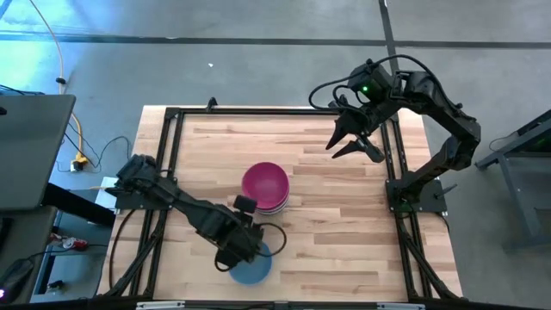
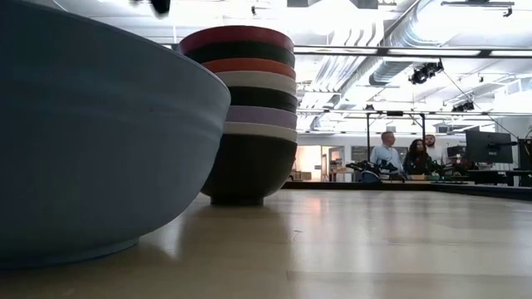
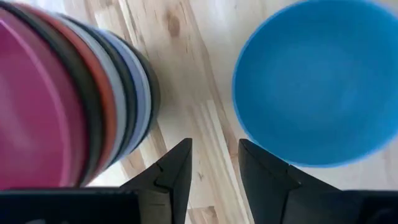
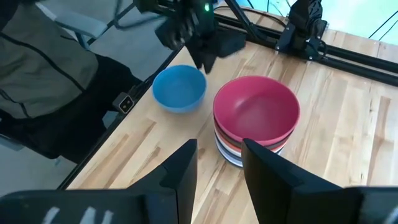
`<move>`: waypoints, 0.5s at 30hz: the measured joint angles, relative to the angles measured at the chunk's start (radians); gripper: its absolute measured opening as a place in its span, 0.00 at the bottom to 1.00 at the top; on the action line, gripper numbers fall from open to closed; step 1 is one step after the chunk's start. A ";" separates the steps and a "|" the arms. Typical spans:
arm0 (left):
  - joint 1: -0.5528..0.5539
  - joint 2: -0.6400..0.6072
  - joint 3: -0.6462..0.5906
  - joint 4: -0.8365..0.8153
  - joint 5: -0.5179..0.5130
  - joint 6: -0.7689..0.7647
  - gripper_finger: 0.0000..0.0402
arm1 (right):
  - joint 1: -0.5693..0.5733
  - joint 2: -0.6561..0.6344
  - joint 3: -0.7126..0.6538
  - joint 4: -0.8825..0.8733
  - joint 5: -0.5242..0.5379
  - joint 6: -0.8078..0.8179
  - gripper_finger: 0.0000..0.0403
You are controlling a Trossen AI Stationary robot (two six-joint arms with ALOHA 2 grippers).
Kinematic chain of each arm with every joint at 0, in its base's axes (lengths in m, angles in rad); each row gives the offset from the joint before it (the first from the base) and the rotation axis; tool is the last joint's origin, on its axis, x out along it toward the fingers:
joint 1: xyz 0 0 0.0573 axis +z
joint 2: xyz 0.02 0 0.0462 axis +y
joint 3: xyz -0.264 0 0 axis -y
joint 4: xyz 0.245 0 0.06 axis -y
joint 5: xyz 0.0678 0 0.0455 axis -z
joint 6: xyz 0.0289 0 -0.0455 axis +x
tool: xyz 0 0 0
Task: Nest bowls inside each other
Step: Stack the blue bowl on top of the pink bowl
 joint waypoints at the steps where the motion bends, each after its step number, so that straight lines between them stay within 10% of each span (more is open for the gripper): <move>1: 0.000 0.000 -0.025 0.020 0.000 -0.009 0.29 | 0.000 0.000 0.000 0.000 -0.003 0.000 0.29; 15: 0.009 -0.001 -0.207 0.268 0.057 -0.070 0.29 | 0.000 0.000 0.000 0.001 -0.008 -0.008 0.29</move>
